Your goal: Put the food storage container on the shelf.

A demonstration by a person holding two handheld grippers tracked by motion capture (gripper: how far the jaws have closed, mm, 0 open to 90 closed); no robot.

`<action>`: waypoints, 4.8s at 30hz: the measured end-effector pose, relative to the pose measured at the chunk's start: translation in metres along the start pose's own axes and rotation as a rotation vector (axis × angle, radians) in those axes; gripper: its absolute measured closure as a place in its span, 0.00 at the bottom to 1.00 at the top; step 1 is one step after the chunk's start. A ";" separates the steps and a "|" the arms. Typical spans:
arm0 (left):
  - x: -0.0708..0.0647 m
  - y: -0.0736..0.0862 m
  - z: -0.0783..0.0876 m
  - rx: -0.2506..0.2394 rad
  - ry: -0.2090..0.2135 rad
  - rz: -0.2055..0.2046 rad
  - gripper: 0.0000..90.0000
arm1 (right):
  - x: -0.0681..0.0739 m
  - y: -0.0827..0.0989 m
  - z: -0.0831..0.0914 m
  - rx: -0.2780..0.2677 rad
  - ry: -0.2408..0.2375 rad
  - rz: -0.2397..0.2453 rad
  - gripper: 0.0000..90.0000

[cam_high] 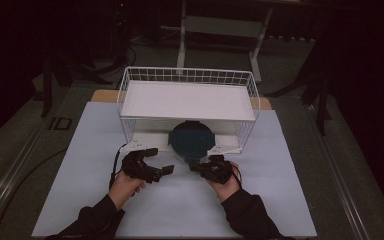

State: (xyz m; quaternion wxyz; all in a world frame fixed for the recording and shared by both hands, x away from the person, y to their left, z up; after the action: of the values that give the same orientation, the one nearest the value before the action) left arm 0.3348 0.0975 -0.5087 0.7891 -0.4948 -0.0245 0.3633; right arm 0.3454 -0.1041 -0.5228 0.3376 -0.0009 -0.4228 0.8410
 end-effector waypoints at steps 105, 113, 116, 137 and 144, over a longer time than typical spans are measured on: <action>-0.038 0.005 0.056 -0.077 0.039 -0.178 0.00 | -0.006 0.015 0.068 -0.204 0.110 0.026 0.17; -0.035 0.020 0.061 -0.071 0.028 -0.157 0.01 | -0.001 0.033 0.079 -0.204 0.133 0.057 0.17; -0.033 0.026 0.063 -0.074 0.029 -0.149 0.01 | 0.002 0.040 0.084 -0.211 0.132 0.050 0.17; -0.029 0.050 0.055 -0.029 0.019 -0.159 0.01 | -0.008 0.082 0.111 -0.186 0.155 0.043 0.17; -0.027 0.050 0.051 -0.036 0.010 -0.156 0.01 | -0.015 0.085 0.106 -0.161 0.180 0.031 0.17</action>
State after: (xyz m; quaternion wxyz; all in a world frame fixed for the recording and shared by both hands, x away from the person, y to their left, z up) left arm 0.2667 0.1330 -0.5140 0.8061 -0.5072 -0.0654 0.2977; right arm 0.2778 -0.2235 -0.5194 0.3601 -0.1100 -0.4567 0.8060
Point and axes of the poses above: each handheld gripper's, and its own axes: z roughly backward along the jaws, y roughly out of its underside, x roughly to its left, the point moved 5 cm from there along -z, roughly forward along the jaws, and after that the axes turned 7 degrees about x, right-handed, at the moved point
